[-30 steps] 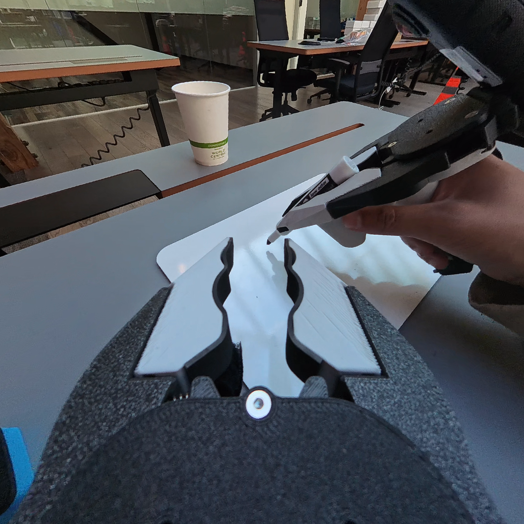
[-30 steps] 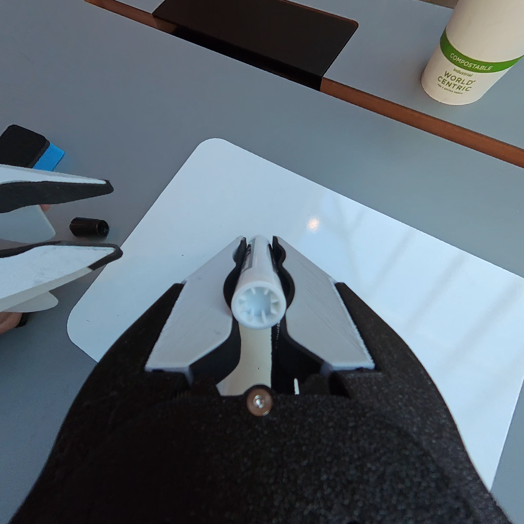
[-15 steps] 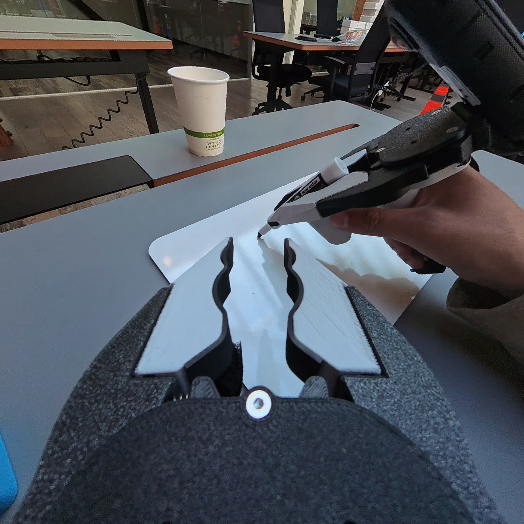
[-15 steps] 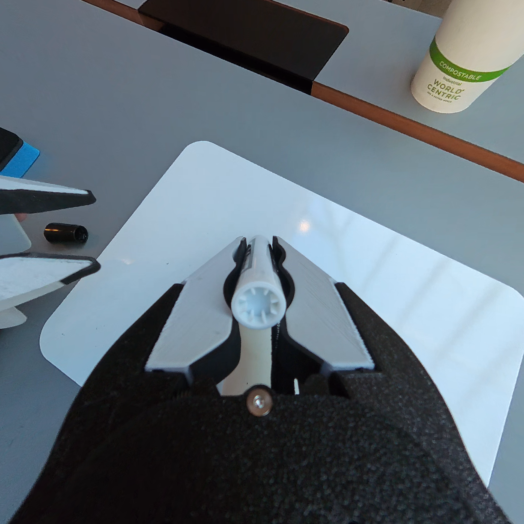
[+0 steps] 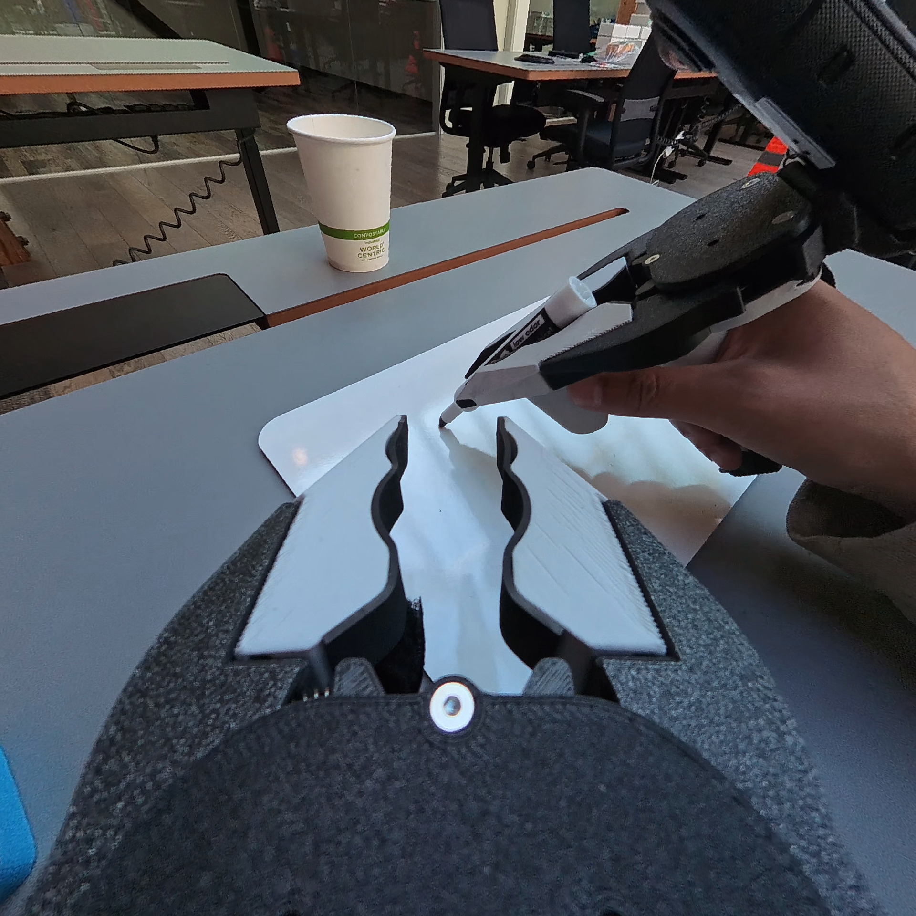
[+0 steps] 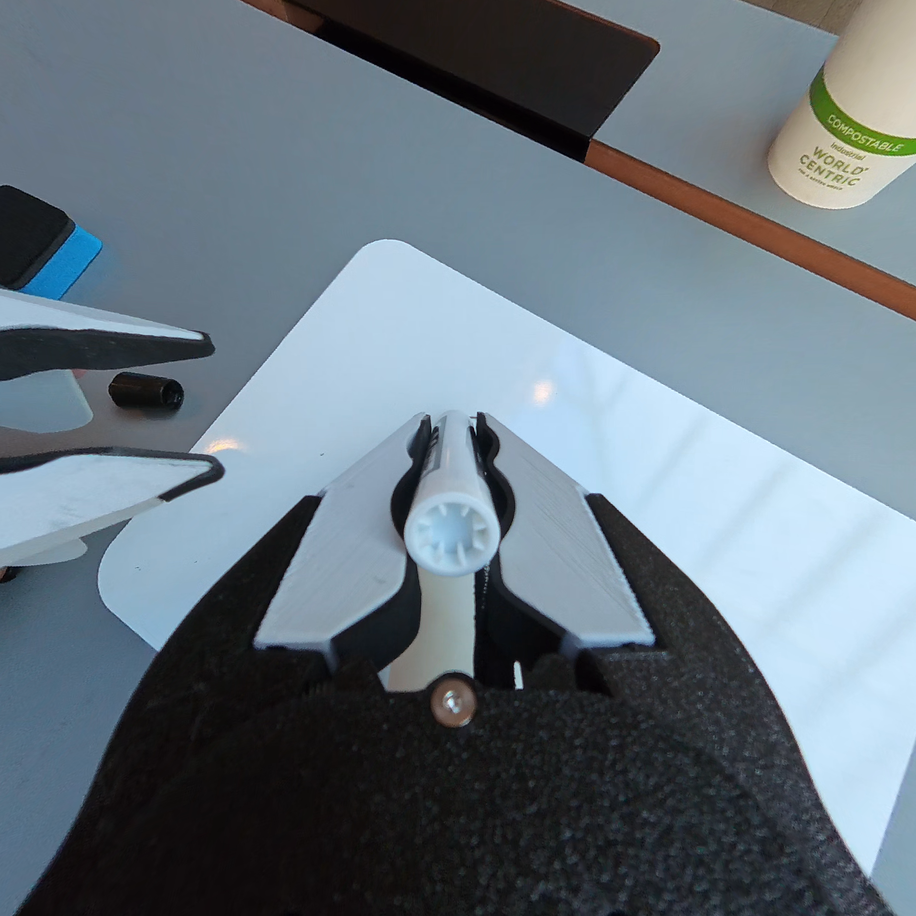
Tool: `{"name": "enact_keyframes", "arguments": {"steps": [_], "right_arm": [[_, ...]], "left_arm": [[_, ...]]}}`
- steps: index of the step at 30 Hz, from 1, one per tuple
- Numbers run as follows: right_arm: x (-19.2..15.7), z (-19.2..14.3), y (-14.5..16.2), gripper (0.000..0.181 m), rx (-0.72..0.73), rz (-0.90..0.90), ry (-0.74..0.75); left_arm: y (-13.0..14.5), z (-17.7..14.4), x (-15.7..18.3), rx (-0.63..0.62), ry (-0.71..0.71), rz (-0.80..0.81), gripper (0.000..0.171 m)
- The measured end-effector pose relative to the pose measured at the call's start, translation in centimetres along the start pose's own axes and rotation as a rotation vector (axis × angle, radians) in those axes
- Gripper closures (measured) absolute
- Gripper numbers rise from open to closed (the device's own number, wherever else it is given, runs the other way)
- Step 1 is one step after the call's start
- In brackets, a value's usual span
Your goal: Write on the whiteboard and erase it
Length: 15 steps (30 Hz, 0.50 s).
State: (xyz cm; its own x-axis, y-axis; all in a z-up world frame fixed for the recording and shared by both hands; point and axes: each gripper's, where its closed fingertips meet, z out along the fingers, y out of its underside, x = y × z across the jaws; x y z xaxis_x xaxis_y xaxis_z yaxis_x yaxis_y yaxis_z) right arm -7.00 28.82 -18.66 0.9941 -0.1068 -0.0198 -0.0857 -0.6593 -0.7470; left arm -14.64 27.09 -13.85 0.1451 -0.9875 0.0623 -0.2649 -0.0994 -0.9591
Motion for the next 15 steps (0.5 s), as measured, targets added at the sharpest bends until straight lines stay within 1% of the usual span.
{"name": "enact_keyframes", "arguments": {"steps": [15], "right_arm": [[-1.2, -0.6, 0.6, 0.163, -0.029, -0.011, -0.023]], "left_arm": [[0.0, 0.1, 0.0, -0.002, 0.003, -0.004, 0.135]]}}
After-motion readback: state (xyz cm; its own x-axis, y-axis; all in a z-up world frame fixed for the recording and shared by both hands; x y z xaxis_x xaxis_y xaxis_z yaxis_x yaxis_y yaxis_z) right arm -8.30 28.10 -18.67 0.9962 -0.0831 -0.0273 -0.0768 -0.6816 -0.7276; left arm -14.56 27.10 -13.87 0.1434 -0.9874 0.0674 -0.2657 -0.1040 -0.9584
